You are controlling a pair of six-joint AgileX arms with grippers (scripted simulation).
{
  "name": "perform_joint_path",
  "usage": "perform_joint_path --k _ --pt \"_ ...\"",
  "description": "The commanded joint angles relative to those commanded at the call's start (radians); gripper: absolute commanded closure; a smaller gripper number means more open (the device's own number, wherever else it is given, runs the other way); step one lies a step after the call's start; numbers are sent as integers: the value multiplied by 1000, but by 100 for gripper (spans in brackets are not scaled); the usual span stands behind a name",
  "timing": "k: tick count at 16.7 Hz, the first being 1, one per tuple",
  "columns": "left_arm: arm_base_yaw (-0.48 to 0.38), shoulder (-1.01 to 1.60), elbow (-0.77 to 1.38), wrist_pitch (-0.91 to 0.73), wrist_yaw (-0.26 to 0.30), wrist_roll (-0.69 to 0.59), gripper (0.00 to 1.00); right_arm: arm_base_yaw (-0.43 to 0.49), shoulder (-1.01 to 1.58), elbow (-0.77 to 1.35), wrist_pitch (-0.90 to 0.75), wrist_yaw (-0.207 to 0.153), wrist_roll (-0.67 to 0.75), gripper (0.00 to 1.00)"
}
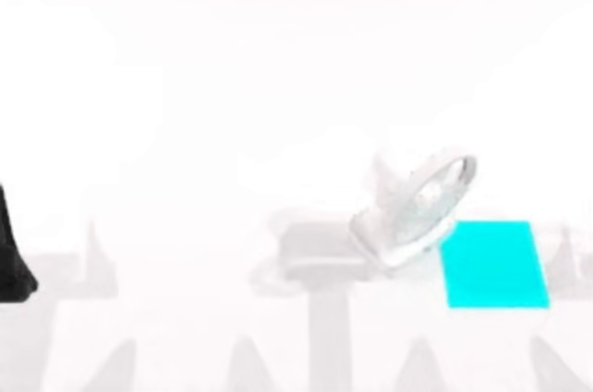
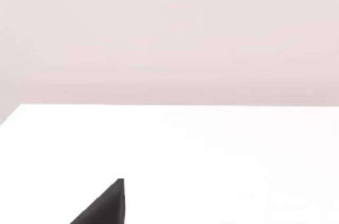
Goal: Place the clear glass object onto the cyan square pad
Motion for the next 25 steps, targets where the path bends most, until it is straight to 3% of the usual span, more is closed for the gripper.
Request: perform_joint_path --k 4,8,21,25 --pt "0 0 0 0 0 0 0 14 31 29 -30 -1 28 0" --pt "0 0 0 0 0 0 0 82 220 212 -208 1 192 0" --pt "0 0 0 0 0 0 0 443 1506 1483 -1115 13 1126 0" --pt "0 0 0 0 0 0 0 532 1820 1774 -1347 17 1352 0"
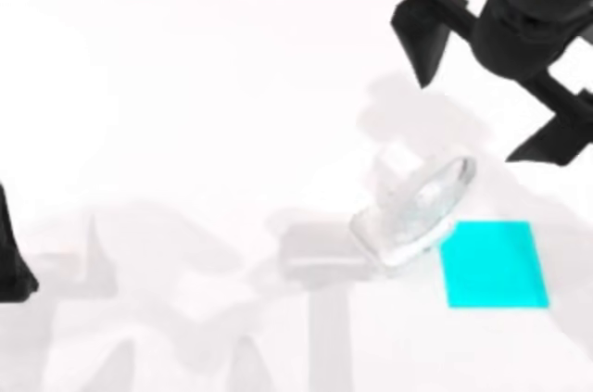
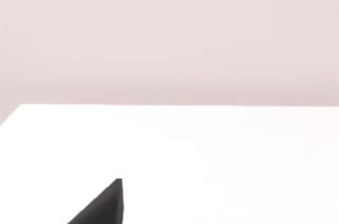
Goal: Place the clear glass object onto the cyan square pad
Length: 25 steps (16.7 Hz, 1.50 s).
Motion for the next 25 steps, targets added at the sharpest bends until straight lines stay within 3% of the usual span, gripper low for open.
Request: perform_joint_path --k 4,9,18,23,25 --pt "0 0 0 0 0 0 0 50 169 151 -145 4 133 0" --pt "0 0 0 0 0 0 0 57 192 172 -169 5 154 0" --pt "0 0 0 0 0 0 0 56 175 -38 23 5 152 0" --pt "0 0 0 0 0 0 0 57 175 -52 37 5 153 0" --pt "0 0 0 0 0 0 0 57 175 -52 37 5 153 15"
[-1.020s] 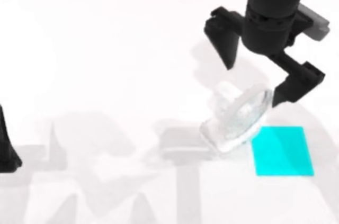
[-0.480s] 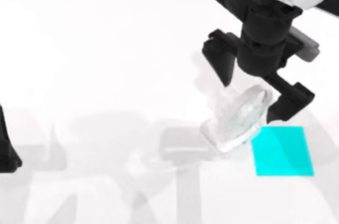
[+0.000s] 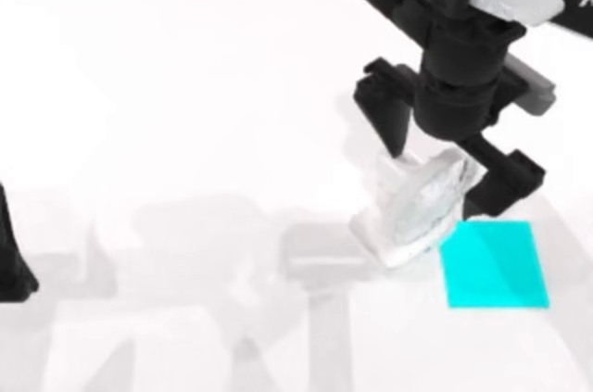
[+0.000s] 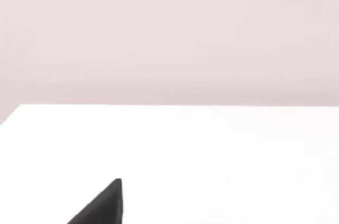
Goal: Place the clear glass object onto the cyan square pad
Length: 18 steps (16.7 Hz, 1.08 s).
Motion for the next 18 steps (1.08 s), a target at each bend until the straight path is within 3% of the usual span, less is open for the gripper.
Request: perform_joint_path --k 11,18 --pt "0 0 0 0 0 0 0 0 0 0 0 0 0 98" --pt "0 0 0 0 0 0 0 0 0 0 0 0 0 100"
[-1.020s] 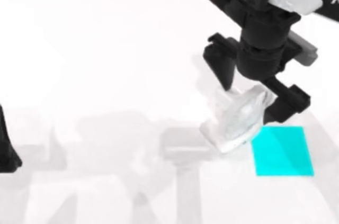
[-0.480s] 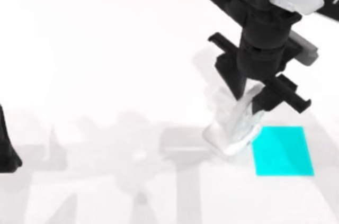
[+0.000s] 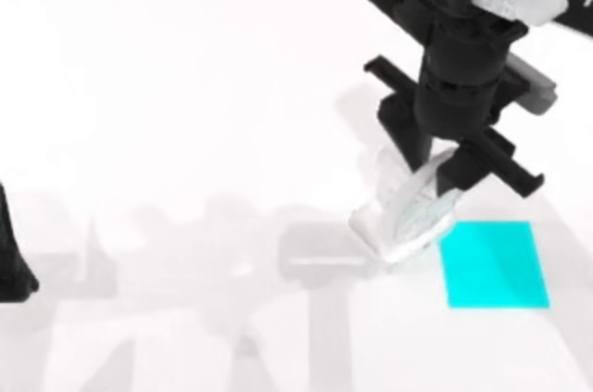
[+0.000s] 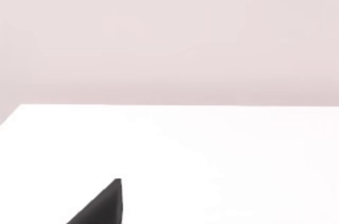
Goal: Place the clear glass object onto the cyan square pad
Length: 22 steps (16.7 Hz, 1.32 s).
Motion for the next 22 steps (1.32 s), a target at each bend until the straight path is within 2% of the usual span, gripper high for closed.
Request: perform_joint_path --k 4,10,16,19,22 --pt "0 0 0 0 0 0 0 1 -4 18 -18 0 2 100" --pt "0 0 0 0 0 0 0 6 10 211 -194 0 1 100" --pt "0 0 0 0 0 0 0 -2 -2 206 -200 -1 16 100" --pt "0 0 0 0 0 0 0 -27 -60 121 -177 -7 118 100" --pt "0 0 0 0 0 0 0 -66 -151 -8 -140 -16 297 100"
